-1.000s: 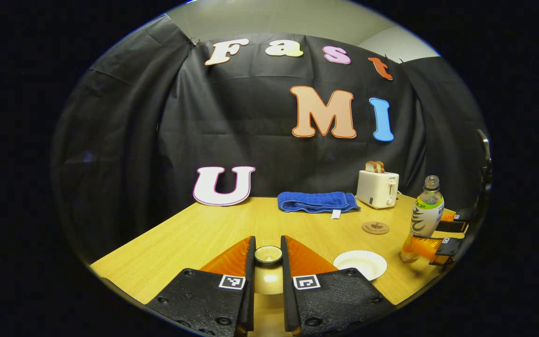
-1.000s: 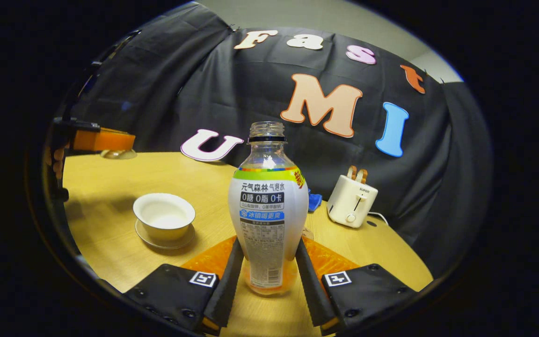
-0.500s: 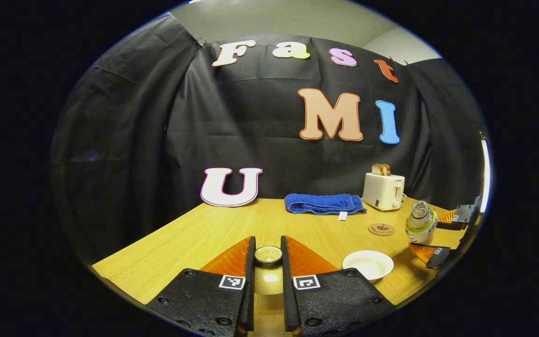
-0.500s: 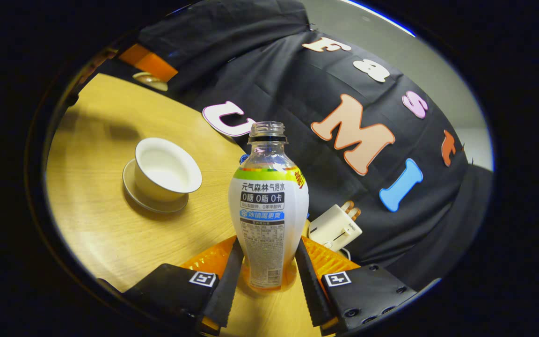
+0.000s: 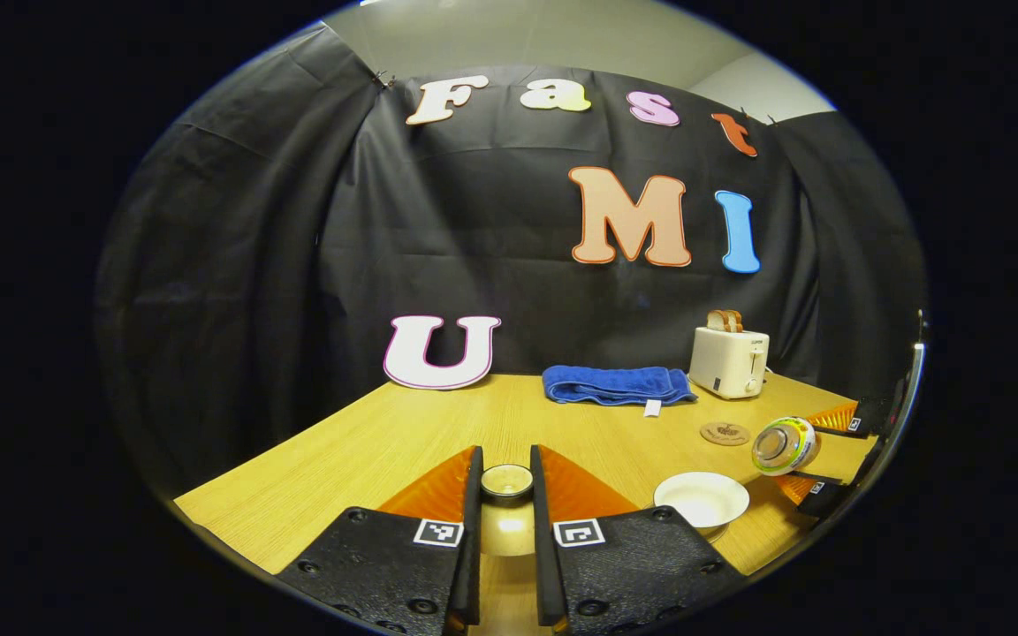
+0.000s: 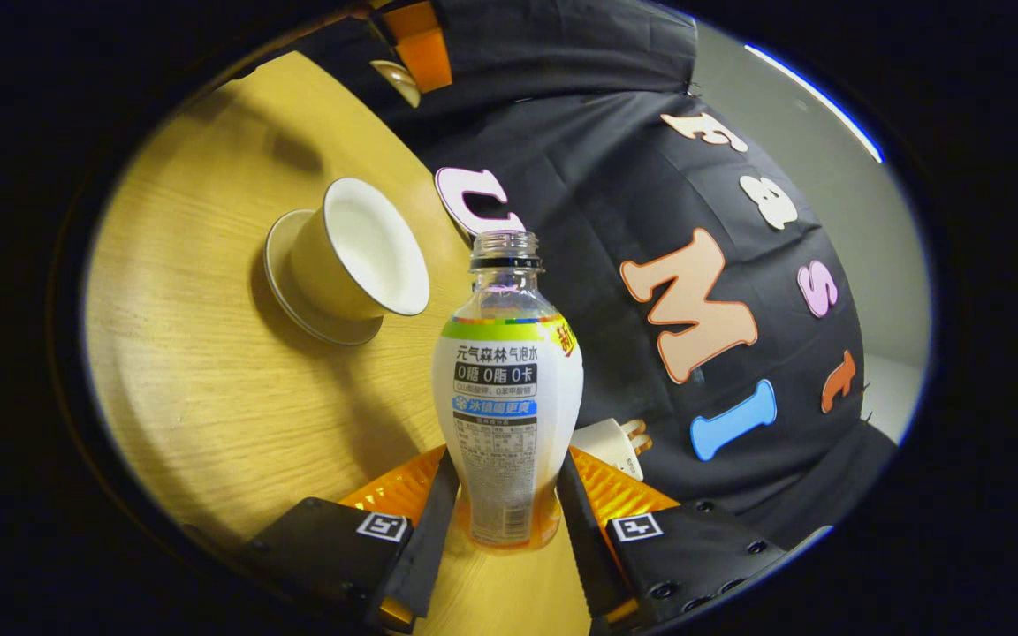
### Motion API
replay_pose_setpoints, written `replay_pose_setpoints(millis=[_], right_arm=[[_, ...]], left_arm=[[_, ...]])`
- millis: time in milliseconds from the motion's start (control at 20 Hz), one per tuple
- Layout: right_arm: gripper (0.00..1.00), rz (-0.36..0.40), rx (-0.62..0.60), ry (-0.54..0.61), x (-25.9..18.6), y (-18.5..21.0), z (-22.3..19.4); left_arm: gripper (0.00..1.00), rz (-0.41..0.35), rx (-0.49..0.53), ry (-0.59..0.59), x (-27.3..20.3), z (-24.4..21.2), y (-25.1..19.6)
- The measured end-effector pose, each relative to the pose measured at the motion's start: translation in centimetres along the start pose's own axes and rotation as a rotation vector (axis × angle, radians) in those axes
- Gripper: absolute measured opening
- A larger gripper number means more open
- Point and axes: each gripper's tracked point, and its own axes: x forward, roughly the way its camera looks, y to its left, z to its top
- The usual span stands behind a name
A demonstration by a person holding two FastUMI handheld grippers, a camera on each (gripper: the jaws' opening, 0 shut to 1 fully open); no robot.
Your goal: Open the teacup lid with one hand, grasp the water bottle and pour water into the teacup with the other hand; after pouring, place the water bottle on the coaster and then close the teacup lid.
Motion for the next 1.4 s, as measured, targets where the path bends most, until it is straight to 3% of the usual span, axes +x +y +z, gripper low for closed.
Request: replay_pose_setpoints(millis=[450,1400], right_arm=[[0.69,-0.008,-0.242,-0.012,0.1,0.1,0.0],[0.67,-0.043,-0.554,-0.062,-0.6,0.0,0.6]], left_arm=[[0.23,0.002,-0.009,0.002,0.1,0.0,0.2],[0.23,-0.029,-0.029,0.005,-0.1,0.0,-0.5]])
